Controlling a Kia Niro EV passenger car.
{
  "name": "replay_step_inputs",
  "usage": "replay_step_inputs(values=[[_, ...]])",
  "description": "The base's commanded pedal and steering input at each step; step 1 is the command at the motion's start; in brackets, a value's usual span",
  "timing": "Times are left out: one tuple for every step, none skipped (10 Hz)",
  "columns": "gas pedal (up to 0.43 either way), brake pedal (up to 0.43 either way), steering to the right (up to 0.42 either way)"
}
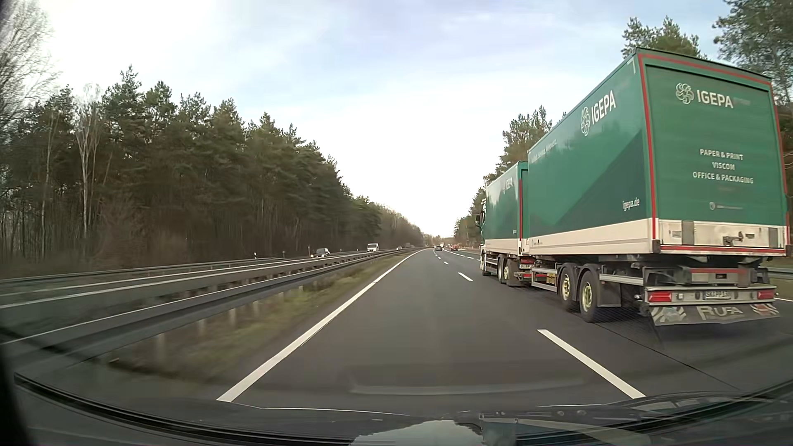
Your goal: Follow the waypoints while adhering to traffic rules and regulations
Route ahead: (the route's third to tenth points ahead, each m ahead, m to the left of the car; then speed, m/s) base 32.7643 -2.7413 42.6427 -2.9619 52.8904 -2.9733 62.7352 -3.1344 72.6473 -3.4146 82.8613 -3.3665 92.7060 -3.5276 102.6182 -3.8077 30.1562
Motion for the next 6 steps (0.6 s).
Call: replay_step_inputs(values=[[0.319, 0.0, -0.001], [0.319, 0.0, -0.001], [0.319, 0.0, -0.001], [0.319, 0.0, -0.001], [0.319, 0.0, -0.001], [0.319, 0.0, -0.001]])
